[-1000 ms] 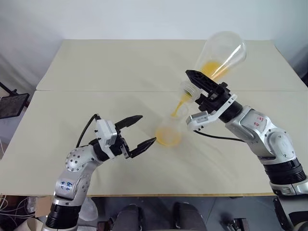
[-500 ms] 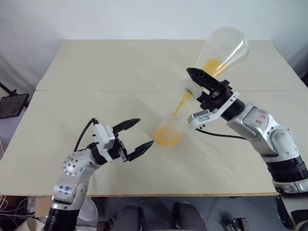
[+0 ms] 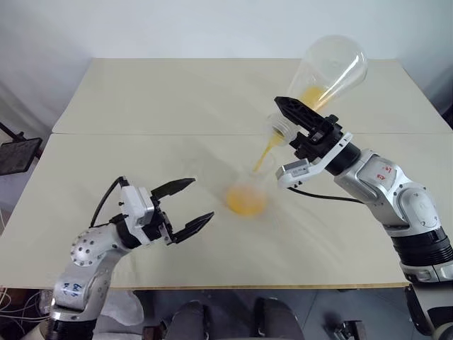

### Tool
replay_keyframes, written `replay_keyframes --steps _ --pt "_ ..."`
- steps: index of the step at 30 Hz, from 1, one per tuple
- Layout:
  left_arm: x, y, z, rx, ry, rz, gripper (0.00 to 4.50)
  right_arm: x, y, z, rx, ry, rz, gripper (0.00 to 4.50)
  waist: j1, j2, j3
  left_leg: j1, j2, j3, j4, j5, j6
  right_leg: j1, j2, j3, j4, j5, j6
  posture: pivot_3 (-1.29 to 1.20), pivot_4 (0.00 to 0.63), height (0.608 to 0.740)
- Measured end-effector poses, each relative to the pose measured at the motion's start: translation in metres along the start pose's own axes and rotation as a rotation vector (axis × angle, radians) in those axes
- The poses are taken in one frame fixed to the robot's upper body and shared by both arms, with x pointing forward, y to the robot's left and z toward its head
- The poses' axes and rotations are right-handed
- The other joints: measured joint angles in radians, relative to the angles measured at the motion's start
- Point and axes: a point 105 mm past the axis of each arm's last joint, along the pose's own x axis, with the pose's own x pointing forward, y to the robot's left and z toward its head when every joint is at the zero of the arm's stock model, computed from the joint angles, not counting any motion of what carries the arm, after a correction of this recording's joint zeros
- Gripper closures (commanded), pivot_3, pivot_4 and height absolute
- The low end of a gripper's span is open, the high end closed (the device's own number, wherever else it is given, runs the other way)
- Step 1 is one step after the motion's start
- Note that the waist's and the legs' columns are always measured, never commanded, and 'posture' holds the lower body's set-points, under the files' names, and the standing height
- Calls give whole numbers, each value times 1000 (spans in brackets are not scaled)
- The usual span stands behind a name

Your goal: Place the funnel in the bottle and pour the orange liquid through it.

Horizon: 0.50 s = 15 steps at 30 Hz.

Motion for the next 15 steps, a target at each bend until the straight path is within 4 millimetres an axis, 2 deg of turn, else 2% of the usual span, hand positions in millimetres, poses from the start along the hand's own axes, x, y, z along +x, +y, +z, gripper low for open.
replay_keyframes --steps 6,15 --pt "-13 6 1 2 27 24 0 0 1 0 8 -6 3 2024 -8 0 0 0 0 0 0 0 0 0 0 0 0 0 0 0 150 740" --pt "-15 5 -2 -9 29 38 0 2 -1 0 5 -11 -12 2024 -19 0 0 0 0 0 -1 0 0 0 0 0 0 0 0 0 150 740"
